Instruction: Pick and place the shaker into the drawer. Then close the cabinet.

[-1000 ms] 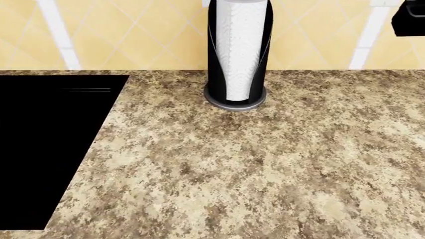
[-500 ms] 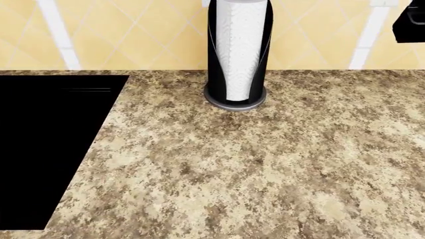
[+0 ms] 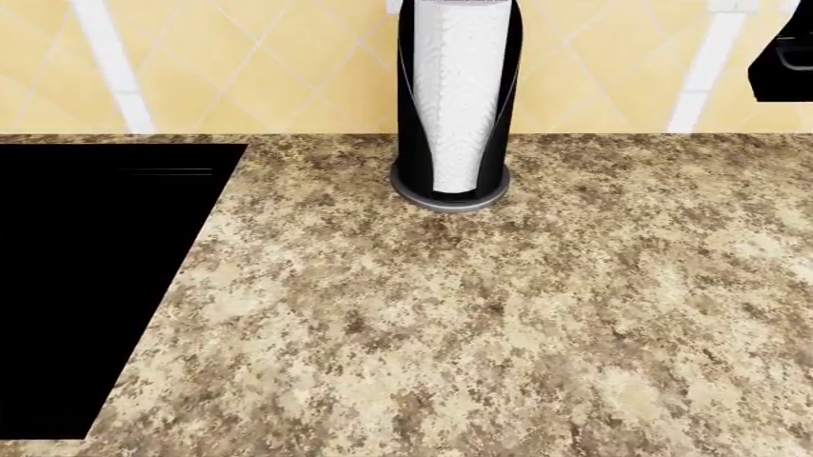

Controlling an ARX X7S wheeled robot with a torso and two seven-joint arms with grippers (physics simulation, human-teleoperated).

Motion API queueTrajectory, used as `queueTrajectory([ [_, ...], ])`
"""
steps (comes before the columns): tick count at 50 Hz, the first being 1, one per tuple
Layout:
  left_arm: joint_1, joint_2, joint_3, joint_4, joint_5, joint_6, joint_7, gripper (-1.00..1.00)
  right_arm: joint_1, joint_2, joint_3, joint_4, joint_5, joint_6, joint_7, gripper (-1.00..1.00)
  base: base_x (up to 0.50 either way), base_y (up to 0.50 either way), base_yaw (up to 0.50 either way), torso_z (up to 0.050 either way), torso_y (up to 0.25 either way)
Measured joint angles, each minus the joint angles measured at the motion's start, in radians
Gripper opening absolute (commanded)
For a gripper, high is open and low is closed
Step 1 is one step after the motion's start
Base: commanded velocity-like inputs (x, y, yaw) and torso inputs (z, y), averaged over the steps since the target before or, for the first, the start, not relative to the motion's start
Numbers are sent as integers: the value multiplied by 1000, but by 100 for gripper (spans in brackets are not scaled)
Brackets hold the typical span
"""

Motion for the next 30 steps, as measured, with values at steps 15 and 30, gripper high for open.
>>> queueTrajectory([
  [15, -70, 50, 118, -130, 141, 79, 41, 100, -19, 12, 7, -7, 10, -7, 3, 100, 0, 0, 0, 1, 0],
  [30, -110, 104, 183, -160, 211, 72, 38, 100, -40, 16, 7, -6, -6, -11, -11, 100, 0, 0, 0, 1, 0],
])
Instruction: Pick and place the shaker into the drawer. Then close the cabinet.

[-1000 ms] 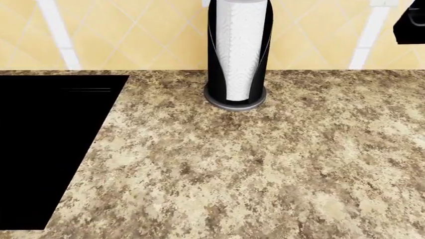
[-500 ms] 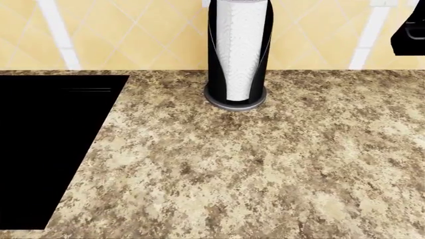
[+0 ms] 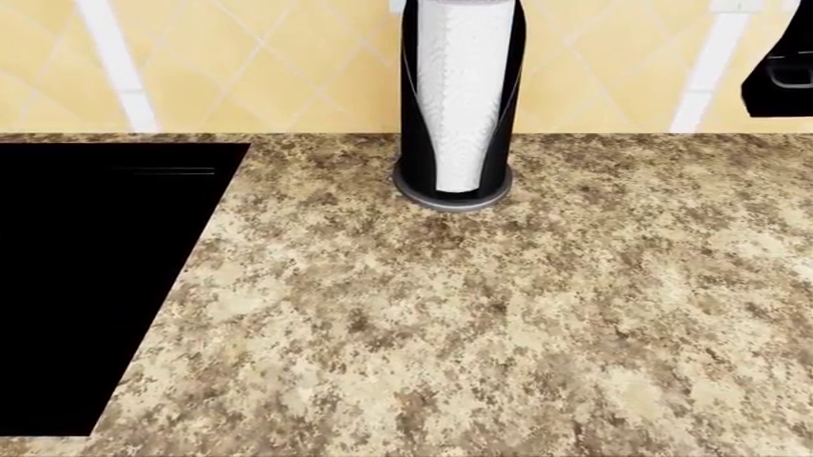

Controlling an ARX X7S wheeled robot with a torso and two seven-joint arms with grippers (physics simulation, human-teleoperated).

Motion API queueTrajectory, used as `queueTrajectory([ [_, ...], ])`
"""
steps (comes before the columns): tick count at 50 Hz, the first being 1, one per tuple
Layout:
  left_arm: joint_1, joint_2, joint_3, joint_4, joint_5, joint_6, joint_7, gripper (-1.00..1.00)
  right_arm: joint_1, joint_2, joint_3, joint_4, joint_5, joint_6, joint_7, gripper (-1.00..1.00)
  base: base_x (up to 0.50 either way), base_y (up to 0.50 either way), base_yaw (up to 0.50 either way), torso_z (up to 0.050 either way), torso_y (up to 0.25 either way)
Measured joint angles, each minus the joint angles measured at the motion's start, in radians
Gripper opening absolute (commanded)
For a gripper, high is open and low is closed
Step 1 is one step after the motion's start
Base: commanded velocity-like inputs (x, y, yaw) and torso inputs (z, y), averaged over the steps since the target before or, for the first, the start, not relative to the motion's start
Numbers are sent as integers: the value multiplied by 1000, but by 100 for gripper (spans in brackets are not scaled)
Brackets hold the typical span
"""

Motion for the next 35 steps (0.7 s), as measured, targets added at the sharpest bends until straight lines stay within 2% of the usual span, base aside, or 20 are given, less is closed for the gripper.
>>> queueTrajectory([
  [14, 7, 65, 21, 31, 59, -23, -20, 100, -15, -2, -8, 0, -15, -4, -9, 100, 0, 0, 0, 1, 0],
  [35, 18, 107, 61, 61, 135, -21, -33, 100, -45, 2, -9, -1, -25, -14, -20, 100, 0, 0, 0, 0, 0],
])
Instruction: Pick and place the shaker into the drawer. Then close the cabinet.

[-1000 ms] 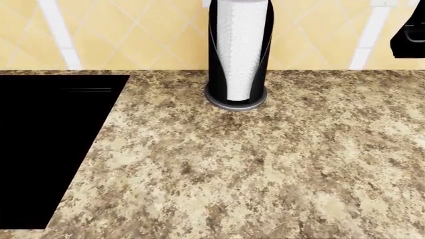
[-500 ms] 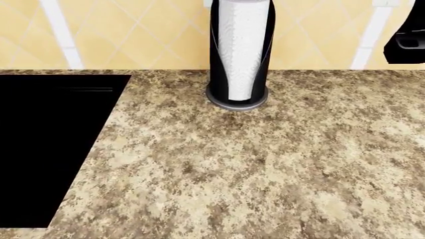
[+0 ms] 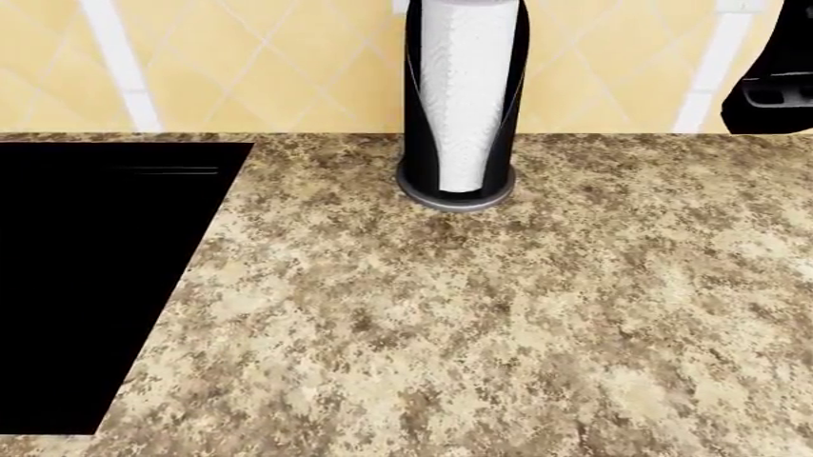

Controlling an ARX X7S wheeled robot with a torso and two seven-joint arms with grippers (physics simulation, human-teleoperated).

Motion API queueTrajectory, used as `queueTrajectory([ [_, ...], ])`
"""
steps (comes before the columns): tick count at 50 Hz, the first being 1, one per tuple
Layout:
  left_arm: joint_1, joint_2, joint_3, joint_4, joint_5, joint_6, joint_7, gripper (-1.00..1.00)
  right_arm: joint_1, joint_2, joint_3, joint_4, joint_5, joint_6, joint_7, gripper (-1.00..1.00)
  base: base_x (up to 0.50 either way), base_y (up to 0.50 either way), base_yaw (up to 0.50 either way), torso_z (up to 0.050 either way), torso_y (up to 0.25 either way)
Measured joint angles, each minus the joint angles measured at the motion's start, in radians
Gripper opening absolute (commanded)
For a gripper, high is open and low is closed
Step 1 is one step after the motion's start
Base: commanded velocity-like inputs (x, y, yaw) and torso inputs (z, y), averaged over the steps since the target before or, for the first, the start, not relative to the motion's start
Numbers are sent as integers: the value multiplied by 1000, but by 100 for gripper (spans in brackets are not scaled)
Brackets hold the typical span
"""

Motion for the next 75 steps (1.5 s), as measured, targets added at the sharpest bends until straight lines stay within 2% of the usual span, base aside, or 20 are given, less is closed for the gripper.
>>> queueTrajectory([
  [28, 6, 59, 82, -10, 89, 46, -4, 100, 3, 17, -16, 0, 17, -1, 10, 100, 0, 0, 0, 0, 0],
  [59, -24, 159, 72, -130, 88, 41, -17, 100, -32, 45, -4, -15, 32, -13, 15, 100, 0, 0, 0, 0, 0],
  [66, -32, 180, 116, -158, 118, 67, -14, 100, -57, 50, 7, -21, 24, -19, 9, 100, 0, 0, 0, 1, 0],
  [75, -42, 203, 227, -192, 169, 137, -17, 100, -94, 62, 29, -32, 20, -28, 5, 100, 0, 0, 0, 1, 0],
])
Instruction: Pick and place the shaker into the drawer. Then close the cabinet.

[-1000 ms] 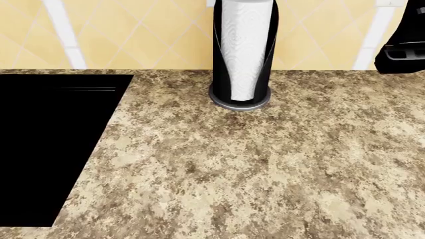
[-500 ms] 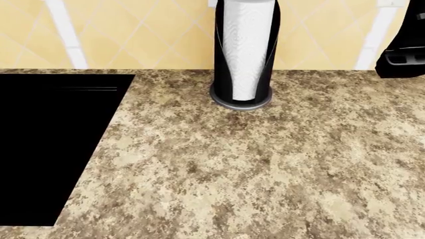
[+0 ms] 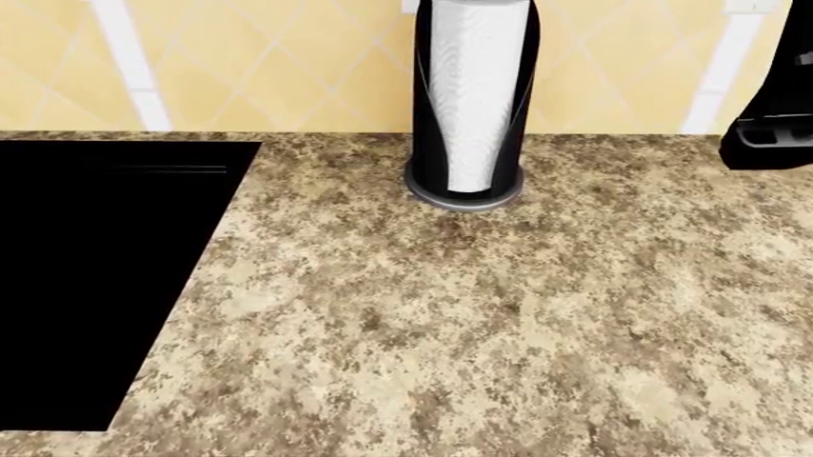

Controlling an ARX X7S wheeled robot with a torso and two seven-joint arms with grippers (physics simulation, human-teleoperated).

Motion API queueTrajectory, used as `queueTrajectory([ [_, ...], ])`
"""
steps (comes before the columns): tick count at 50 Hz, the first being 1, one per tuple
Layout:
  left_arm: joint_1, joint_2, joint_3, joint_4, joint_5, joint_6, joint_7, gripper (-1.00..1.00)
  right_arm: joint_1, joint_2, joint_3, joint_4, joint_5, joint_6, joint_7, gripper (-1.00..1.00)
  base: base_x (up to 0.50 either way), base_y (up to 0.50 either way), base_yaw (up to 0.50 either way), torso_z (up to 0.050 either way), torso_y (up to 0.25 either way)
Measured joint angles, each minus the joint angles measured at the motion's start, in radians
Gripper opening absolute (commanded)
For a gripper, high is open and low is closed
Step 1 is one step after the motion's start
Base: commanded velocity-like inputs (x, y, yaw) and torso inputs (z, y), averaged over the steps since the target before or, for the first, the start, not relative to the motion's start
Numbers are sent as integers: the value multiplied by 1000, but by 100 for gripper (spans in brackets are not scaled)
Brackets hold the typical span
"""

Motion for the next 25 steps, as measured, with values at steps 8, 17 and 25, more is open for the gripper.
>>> queueTrajectory([
  [8, -11, 27, 101, -31, 41, 74, -11, 100, -32, 15, 25, -11, 3, -8, -1, 100, 0, 0, 0, 0, 0],
  [17, -27, 65, 200, -56, 68, 159, -29, 100, -53, 35, 48, -21, 18, -15, 4, 100, 0, 0, 0, 1, 0],
  [25, -40, 96, 286, -99, 103, 234, -47, 100, -84, 54, 82, -36, 31, -22, 6, 100, 0, 0, 0, 0, 0],
])
